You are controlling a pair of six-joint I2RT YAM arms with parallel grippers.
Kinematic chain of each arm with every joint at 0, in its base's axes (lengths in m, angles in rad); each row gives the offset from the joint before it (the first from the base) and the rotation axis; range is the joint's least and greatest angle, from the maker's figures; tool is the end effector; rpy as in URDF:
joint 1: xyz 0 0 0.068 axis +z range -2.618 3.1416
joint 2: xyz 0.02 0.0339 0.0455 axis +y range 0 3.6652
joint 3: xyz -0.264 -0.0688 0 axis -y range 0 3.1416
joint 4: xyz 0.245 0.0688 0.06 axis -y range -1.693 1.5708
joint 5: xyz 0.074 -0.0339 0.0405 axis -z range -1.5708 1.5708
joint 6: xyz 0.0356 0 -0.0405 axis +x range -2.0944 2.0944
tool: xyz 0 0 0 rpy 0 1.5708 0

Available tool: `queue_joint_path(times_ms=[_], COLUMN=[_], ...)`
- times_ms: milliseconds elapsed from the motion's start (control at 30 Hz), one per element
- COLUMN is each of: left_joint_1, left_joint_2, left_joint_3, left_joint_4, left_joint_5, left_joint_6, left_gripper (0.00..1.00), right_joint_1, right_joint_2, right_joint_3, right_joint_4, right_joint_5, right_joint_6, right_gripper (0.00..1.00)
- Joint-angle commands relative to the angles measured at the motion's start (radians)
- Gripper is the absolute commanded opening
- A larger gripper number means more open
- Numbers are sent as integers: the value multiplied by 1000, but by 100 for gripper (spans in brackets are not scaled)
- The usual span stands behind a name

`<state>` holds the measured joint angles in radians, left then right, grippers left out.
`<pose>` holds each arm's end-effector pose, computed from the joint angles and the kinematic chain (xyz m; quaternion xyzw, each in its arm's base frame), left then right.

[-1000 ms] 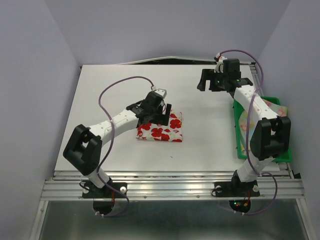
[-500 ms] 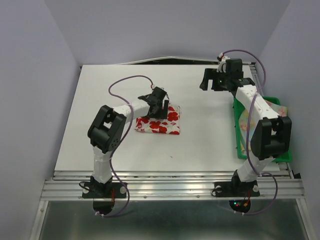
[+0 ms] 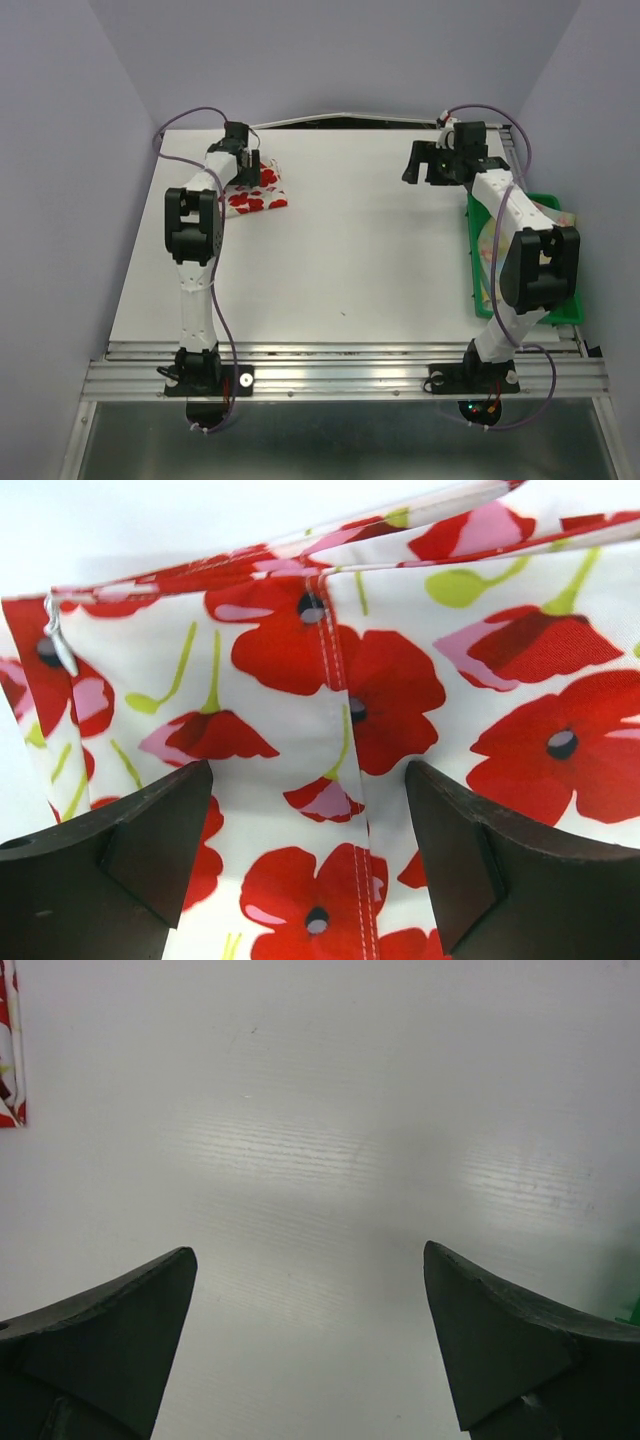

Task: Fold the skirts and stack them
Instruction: Neatly place the folded skirt to the corner

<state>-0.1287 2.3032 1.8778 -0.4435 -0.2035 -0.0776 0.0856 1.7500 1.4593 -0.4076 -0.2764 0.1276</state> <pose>0.5114 -0.0589 0.1802 -0.0110 0.9348 0.0597 0.3500 0.3996 0.0440 0.2909 -0.0393 0.8987 0.1687 0.4029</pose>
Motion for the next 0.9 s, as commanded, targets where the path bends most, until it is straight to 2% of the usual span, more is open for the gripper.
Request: queue_joint_path(times_ms=[0,67,100,133,200,433,600,767,867], left_joint_1=[93,121,120,148,153,159,162,153,153], left_joint_2=[143,188,203,244,278,266,160,35,-79], left_joint_3=[139,225,257,349,435,435,371,483,457], left_joint_4=[-173,-179,-184,-220,-241,-196,-67,-55,-54], left_joint_5=[71,85,79,114,139,134,162,188,197], left_joint_6=[254,300,352,367,402,568,641,665,639], left_gripper=[91,92,85,87,88,88,98,99,99], right_joint_1=[-12,-12,-12,-12,-12,-12,-12,-12,-12], right_joint_2=[8,9,11,14,16,16,17,2,-7], right_joint_3=[3,4,4,7,7,7,22,44,50], right_joint_4=[30,30,27,27,26,24,20,18,19], right_joint_5=[-21,-21,-21,-24,-27,-30,-55,-72,-78], right_joint_6=[-17,-20,-22,-20,-19,-19,-5,3,6], right_gripper=[100,100,100,100,100,100,100,100,100])
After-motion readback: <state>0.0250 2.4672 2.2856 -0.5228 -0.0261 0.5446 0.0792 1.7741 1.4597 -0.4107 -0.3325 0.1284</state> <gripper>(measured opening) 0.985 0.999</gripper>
